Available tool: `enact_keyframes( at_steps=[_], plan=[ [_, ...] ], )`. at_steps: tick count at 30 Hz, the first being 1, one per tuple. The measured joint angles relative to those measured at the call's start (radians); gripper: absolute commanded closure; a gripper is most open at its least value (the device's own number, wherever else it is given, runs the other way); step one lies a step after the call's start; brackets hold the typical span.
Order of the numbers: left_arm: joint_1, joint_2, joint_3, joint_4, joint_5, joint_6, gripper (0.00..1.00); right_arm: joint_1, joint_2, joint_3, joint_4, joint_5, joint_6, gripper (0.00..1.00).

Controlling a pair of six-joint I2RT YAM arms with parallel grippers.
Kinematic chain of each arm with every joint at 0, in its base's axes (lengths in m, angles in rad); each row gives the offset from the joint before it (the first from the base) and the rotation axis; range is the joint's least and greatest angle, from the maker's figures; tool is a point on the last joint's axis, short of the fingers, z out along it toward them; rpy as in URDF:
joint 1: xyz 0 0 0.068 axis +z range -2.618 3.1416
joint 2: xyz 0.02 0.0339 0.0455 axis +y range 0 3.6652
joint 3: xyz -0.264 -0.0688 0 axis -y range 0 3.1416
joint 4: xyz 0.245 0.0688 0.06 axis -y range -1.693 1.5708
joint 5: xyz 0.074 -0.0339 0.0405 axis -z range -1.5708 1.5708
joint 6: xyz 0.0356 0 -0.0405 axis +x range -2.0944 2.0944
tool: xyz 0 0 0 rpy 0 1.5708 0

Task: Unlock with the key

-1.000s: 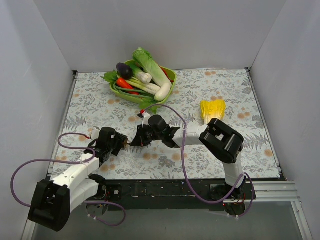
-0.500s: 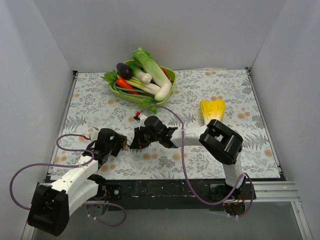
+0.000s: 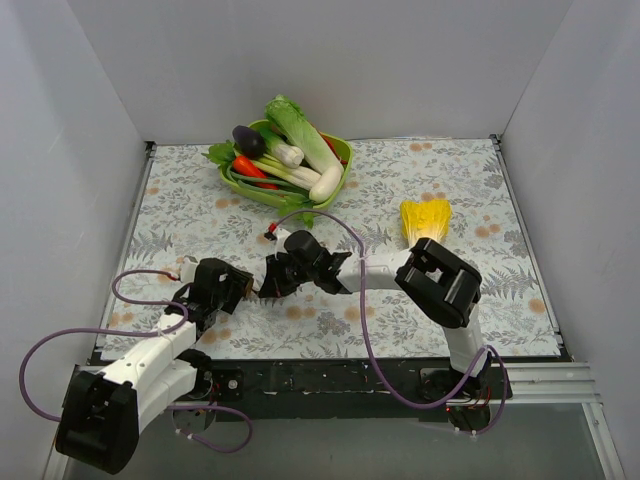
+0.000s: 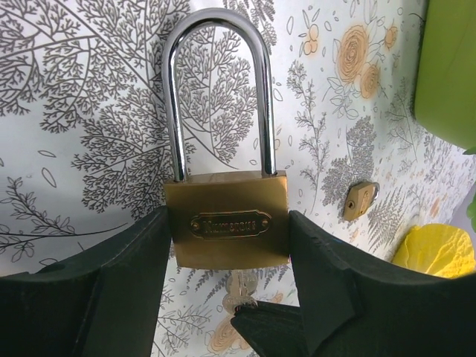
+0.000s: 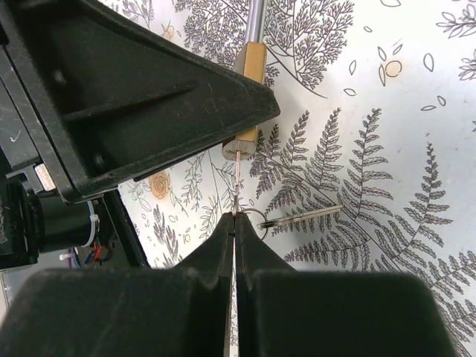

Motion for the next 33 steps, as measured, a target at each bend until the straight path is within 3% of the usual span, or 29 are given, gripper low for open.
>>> enact_keyframes(
  at_steps=[33],
  plan=[
    [0.008,-0.148,-0.077,-0.036,-0.003,-0.015,1.00,0.009,0.093,0.128,-0.075,-0.018,-0.036,0.99]
  ],
)
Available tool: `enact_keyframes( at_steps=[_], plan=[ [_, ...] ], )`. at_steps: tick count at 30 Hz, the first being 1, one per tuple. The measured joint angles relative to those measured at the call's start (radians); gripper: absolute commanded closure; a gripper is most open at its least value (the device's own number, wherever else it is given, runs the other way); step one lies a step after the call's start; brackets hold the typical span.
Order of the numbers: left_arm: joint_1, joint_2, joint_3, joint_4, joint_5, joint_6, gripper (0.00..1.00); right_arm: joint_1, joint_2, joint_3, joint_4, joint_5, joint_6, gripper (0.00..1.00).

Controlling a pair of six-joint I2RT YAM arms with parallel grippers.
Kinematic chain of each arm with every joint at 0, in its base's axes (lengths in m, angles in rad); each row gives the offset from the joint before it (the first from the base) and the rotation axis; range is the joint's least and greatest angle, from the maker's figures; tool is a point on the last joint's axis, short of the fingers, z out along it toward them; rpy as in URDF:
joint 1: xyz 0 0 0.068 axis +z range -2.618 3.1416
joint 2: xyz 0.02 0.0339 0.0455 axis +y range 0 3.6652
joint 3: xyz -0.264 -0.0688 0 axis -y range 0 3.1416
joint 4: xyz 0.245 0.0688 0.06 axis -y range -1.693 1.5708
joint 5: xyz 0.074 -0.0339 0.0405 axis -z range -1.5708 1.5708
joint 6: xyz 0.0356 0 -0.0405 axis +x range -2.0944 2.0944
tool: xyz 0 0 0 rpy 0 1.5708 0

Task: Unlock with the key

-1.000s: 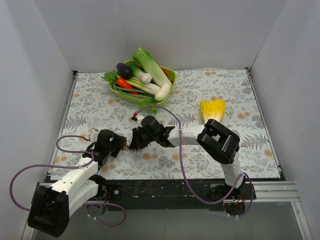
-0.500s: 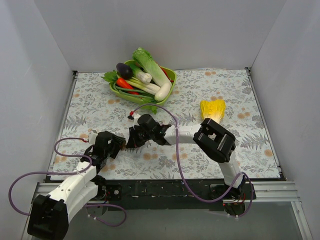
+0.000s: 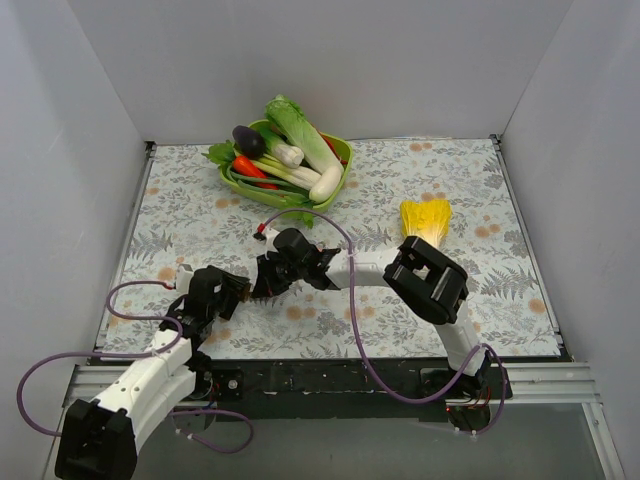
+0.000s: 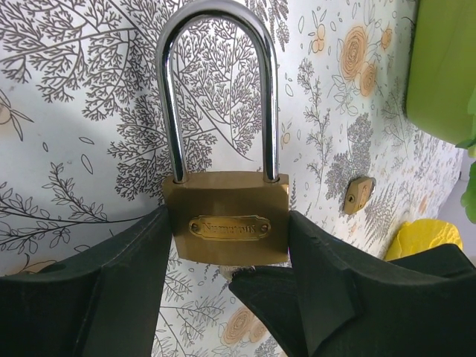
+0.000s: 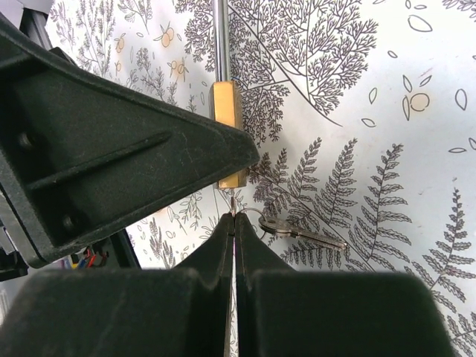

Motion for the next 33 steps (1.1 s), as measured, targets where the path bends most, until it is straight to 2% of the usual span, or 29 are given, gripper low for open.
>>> enact_keyframes(
  at_steps=[8,18,33],
  plan=[
    [0.003,-0.107,-0.048,0.036,0.032,0.057,1.00,-0.028,-0.009,-0.049,0.072,-0.053,0.034,0.99],
    [0.003,-0.140,-0.047,0.148,0.087,0.142,1.00,-0.053,-0.089,-0.100,0.122,-0.088,0.090,0.99],
    [0.003,-0.192,-0.047,0.225,0.137,0.211,1.00,-0.076,-0.153,-0.178,0.242,-0.108,0.191,0.99]
  ],
)
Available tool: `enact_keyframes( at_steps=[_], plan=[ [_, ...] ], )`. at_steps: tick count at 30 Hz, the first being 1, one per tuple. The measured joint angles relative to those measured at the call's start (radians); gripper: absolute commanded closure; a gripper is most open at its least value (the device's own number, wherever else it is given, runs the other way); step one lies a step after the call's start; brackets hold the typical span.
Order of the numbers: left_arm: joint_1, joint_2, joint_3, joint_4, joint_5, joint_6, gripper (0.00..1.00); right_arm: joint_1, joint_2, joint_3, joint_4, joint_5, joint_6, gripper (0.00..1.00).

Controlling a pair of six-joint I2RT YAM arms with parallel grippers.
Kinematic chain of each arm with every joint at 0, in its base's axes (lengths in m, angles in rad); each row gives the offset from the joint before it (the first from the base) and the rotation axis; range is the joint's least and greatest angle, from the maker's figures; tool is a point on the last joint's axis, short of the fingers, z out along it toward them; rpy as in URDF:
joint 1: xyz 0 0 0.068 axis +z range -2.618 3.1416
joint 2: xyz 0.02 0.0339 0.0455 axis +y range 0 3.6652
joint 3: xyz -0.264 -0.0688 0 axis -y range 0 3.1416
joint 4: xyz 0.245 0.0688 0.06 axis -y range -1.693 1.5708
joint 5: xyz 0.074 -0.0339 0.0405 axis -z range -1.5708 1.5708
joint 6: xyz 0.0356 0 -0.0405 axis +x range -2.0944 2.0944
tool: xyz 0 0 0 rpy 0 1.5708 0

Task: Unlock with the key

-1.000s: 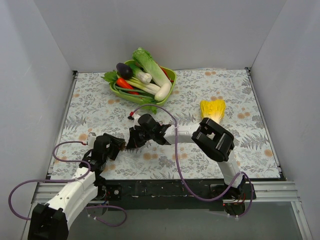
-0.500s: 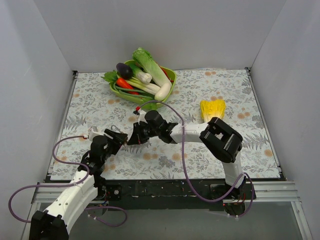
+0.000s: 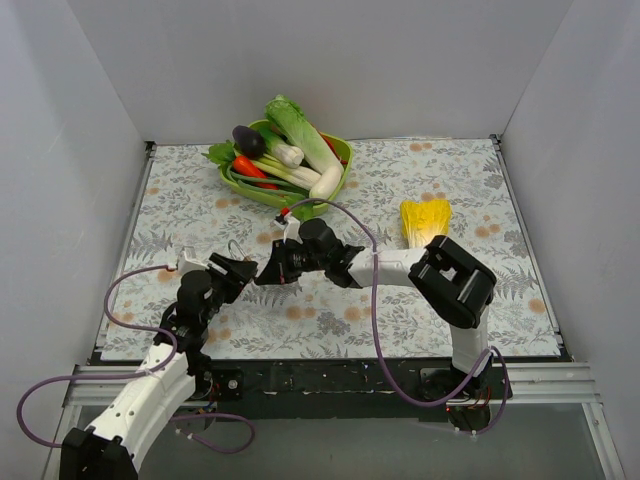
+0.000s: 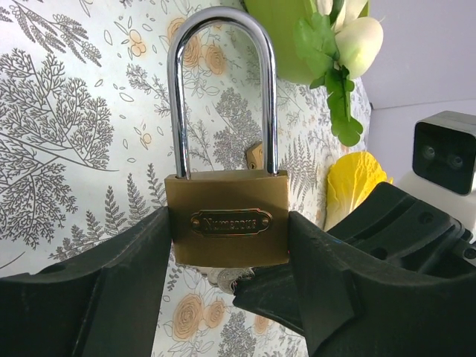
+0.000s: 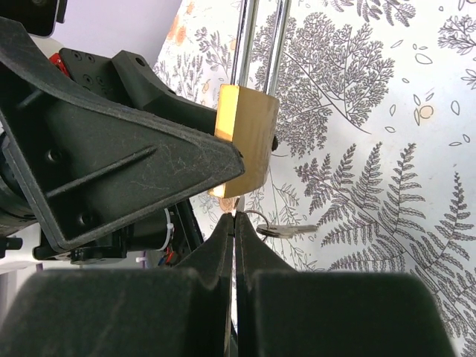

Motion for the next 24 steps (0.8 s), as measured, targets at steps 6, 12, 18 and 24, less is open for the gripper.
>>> enact_keyframes(
  at_steps=[6,12,18,24],
  plan=[
    [0.000,0.088,0.034,-0.028,-0.004,-0.047,1.00,0.007,-0.003,0.000,-0.042,0.050,-0.021,0.99],
    [-0.002,0.162,0.085,-0.101,-0.017,-0.064,1.00,0.037,-0.003,0.013,-0.100,0.135,-0.086,0.97],
    [-0.002,0.197,0.116,-0.132,-0.034,-0.071,1.00,0.054,-0.006,0.024,-0.113,0.184,-0.135,0.93],
    [-0.003,0.214,0.130,-0.165,-0.034,-0.087,1.00,0.068,-0.007,0.023,-0.114,0.211,-0.164,0.79]
  ],
)
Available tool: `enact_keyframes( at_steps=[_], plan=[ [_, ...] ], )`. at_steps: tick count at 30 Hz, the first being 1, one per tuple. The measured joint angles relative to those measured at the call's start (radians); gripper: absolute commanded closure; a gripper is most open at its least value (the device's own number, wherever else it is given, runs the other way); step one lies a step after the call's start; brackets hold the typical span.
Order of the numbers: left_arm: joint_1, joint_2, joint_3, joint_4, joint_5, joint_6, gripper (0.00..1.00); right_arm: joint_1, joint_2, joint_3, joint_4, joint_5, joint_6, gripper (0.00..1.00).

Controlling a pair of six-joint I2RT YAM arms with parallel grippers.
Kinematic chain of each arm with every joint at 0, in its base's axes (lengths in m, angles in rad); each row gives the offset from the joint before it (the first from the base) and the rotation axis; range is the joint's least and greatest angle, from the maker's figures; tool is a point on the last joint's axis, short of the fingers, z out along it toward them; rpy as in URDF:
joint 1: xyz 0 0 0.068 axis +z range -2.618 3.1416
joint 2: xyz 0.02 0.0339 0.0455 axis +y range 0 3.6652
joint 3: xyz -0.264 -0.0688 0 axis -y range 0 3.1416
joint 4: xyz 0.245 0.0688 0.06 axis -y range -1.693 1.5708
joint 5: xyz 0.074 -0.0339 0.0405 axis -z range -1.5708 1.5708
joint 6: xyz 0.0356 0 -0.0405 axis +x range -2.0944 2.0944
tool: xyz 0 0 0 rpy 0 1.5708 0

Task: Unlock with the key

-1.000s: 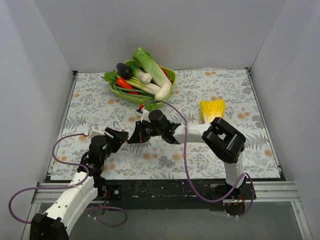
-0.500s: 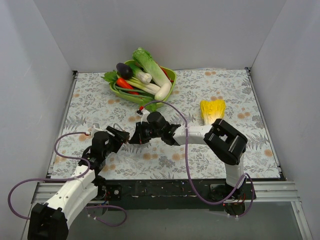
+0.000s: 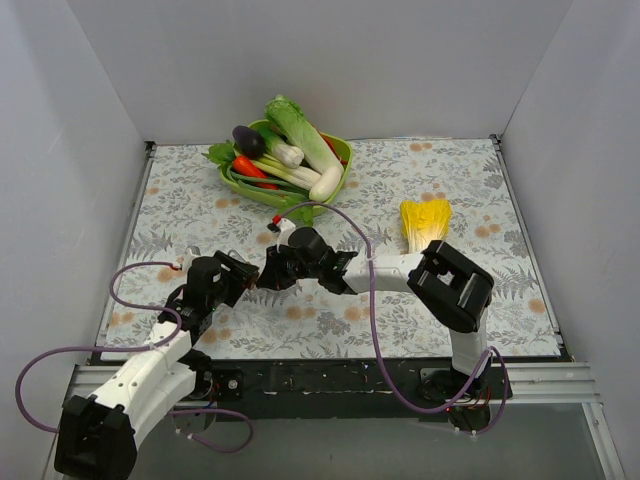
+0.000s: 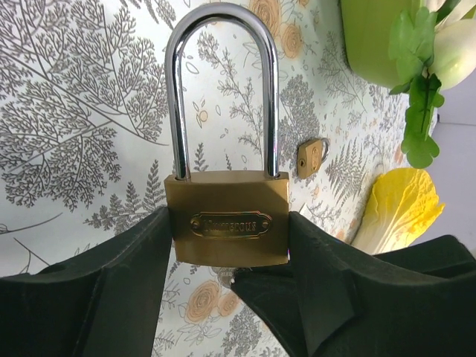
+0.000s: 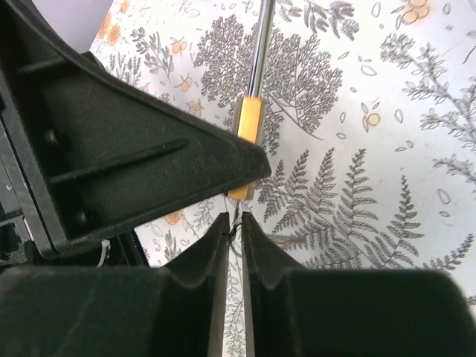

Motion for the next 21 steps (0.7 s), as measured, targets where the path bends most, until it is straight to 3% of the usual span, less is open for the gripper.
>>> enact_keyframes(
  at_steps=[5,21],
  plan=[
    [-0.011,0.010,0.010,-0.017,0.009,-0.008,1.00,0.000,-0.008,0.000,0.006,0.019,-0.016,0.72],
    [-0.011,0.002,0.013,-0.022,0.005,-0.013,1.00,0.000,-0.020,0.000,0.005,0.019,-0.011,0.69]
  ],
)
